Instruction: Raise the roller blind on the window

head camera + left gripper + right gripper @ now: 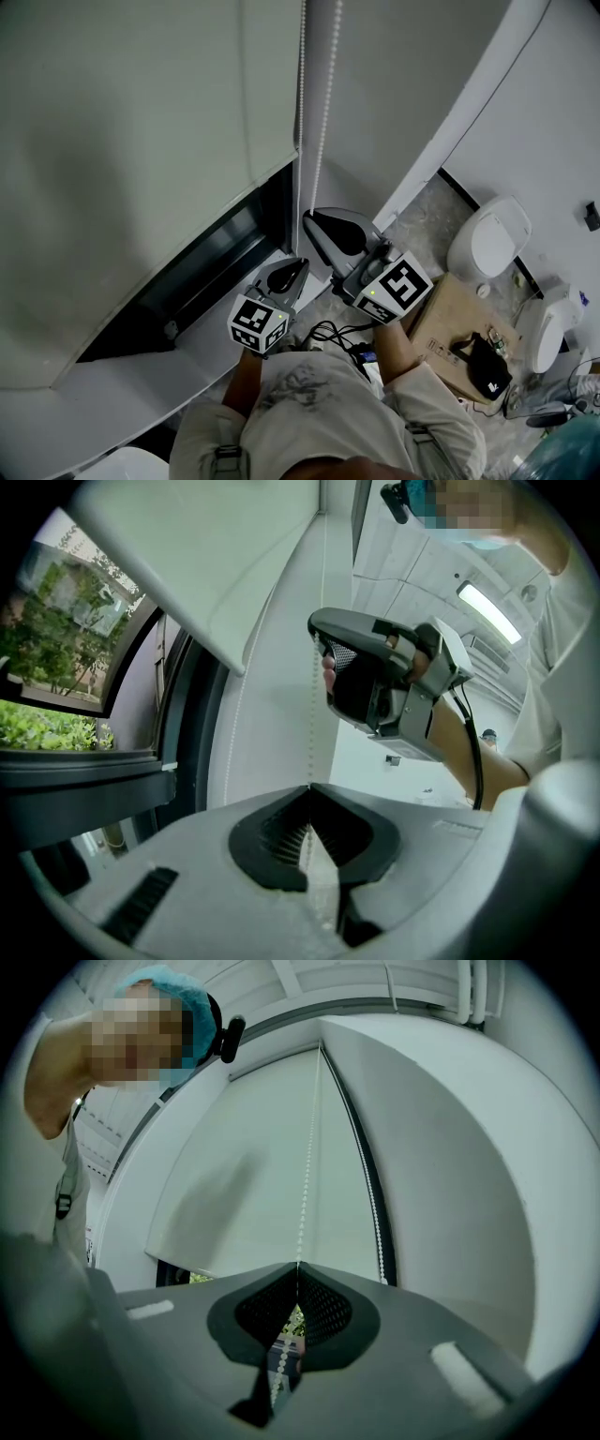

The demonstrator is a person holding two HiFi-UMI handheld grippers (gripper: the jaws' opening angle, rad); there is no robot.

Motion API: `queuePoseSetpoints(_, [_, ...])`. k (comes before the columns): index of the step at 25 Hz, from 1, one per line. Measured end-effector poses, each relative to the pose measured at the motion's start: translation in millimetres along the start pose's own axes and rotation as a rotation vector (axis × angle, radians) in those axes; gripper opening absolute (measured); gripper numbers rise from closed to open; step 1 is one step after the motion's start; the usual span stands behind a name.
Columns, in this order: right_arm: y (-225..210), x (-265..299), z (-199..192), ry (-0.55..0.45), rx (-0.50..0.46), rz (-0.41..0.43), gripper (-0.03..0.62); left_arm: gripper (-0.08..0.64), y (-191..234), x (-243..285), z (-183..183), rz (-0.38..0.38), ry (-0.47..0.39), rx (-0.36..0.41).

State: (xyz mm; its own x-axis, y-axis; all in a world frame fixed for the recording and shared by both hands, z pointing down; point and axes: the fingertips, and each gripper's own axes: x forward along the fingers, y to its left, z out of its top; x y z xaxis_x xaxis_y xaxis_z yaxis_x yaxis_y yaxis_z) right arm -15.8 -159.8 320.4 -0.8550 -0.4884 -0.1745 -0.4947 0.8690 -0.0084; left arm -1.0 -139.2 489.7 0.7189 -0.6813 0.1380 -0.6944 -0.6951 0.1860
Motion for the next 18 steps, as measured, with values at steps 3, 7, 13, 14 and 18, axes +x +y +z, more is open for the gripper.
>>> queuePoseSetpoints(3, [1, -4, -9, 0.0, 0.002, 0.0, 0.011, 0.014, -1, 1, -10, -0.001, 0.016, -0.006])
queuePoseSetpoints(7, [5, -7, -20, 0.016, -0.006, -0.005, 0.011, 0.014, -1, 1, -22, -0.001, 0.032, -0.018])
queuePoseSetpoints(13, [5, -9, -32, 0.036, -0.013, -0.011, 0.009, 0.014, 3, 6, -34, 0.001, 0.049, -0.032])
queuePoseSetpoints(14, [6, -9, -34, 0.04, -0.013, -0.012, 0.01, 0.014, 4, 7, -37, 0.002, 0.053, -0.033])
queuePoseSetpoints(18, [7, -12, -47, 0.065, -0.012, -0.017, 0.009, 0.014, 4, 8, -50, 0.006, 0.073, -0.044])
